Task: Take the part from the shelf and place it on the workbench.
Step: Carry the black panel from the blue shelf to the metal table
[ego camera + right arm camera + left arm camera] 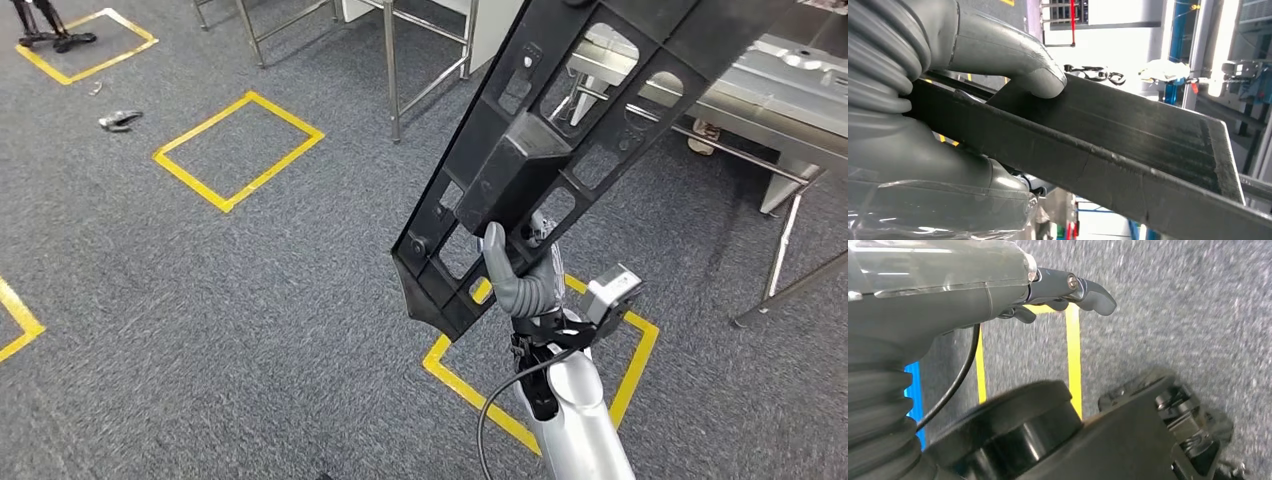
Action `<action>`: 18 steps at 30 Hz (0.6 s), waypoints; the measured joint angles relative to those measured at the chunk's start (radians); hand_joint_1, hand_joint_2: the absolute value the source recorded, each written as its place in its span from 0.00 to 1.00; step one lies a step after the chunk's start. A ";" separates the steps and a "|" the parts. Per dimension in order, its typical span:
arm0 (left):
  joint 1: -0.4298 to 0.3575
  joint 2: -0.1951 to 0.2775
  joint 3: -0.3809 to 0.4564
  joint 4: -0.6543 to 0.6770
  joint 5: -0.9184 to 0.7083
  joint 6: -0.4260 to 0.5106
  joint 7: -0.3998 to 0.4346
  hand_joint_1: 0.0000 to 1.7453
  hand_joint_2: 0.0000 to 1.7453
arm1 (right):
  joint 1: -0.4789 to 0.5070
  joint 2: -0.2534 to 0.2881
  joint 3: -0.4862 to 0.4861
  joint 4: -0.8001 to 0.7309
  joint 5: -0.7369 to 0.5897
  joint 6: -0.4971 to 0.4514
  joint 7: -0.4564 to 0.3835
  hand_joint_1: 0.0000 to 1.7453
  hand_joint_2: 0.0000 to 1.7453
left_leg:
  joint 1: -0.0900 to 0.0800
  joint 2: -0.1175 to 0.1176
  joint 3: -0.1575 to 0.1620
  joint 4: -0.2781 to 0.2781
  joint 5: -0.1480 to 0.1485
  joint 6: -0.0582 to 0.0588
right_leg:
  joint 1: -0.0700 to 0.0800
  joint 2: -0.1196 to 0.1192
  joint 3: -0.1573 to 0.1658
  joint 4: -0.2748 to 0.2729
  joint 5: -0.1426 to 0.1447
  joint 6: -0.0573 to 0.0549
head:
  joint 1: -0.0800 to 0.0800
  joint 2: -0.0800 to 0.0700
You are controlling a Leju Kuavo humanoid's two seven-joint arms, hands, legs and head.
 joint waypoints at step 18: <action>0.009 0.002 0.002 0.000 0.016 0.000 -0.016 0.00 1.00 | -0.004 0.001 0.010 -0.005 -0.006 0.007 0.000 1.00 1.00 | 0.003 0.049 0.001 0.209 -0.098 -0.050 | 0.007 -0.073 0.001 -0.045 0.033 -0.053 | -0.001 0.000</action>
